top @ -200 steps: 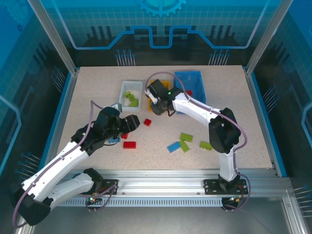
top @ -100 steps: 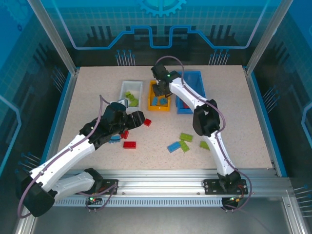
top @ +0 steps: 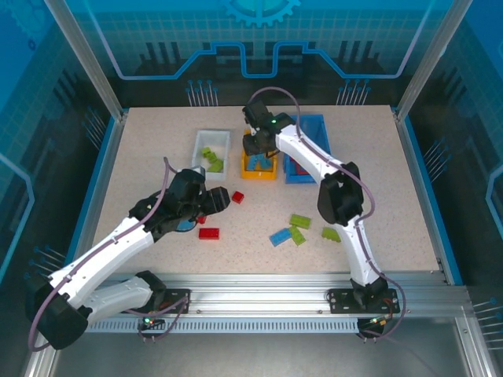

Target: Sort the legos into containers by color

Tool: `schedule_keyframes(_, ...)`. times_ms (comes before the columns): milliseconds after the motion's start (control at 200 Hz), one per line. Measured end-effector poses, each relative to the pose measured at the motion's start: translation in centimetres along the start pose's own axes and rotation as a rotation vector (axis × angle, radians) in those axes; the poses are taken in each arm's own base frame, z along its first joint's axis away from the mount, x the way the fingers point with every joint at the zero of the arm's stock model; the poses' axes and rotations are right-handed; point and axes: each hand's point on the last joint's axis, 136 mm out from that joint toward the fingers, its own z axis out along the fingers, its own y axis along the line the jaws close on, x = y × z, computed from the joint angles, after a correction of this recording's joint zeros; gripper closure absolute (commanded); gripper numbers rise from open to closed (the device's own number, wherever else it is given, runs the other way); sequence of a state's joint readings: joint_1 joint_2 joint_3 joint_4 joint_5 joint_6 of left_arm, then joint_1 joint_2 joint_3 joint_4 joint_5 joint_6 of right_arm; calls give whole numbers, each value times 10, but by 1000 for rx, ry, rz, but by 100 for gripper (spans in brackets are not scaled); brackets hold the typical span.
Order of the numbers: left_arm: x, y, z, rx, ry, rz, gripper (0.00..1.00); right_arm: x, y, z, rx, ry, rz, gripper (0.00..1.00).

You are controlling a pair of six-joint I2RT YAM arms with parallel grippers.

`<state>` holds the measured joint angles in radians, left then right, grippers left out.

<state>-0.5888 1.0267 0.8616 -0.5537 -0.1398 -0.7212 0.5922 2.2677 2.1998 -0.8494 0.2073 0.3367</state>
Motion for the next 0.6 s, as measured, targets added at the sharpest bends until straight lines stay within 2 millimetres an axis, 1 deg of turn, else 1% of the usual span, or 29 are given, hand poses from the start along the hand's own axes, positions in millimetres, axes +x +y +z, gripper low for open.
schedule_keyframes(10,1,0,0,-2,2,3,29,-1,1,-3,-2,-6,0,54)
schedule_keyframes(90,5,2,1,-12,21,26,29,-13,9,-44,-25,-87,-6,54)
schedule_keyframes(140,9,2,4,-14,39,44,29,-18,13,-74,-42,-149,-7,54)
schedule_keyframes(180,13,0,7,-10,59,65,29,-16,15,-95,-53,-189,-6,54)
schedule_keyframes(200,16,-2,9,-6,73,79,29,-14,14,-108,-58,-210,-4,54)
schedule_keyframes(245,27,-7,15,3,110,124,29,-5,13,-129,-68,-244,4,54)
schedule_keyframes(275,36,-13,19,12,142,164,29,3,11,-145,-77,-268,13,53)
schedule_keyframes(305,45,-19,24,21,174,208,28,12,8,-156,-85,-286,22,53)
schedule_keyframes(375,66,-42,36,49,242,328,27,43,-3,-179,-99,-316,54,50)
schedule_keyframes(425,78,-61,45,71,276,404,27,68,-12,-189,-106,-322,73,48)
schedule_keyframes(530,105,-103,71,128,331,596,25,123,-31,-204,-117,-321,129,42)
schedule_keyframes(555,110,-112,77,137,344,639,25,132,-35,-207,-119,-321,136,41)
schedule_keyframes(600,120,-128,90,154,365,720,24,152,-43,-218,-129,-331,164,38)
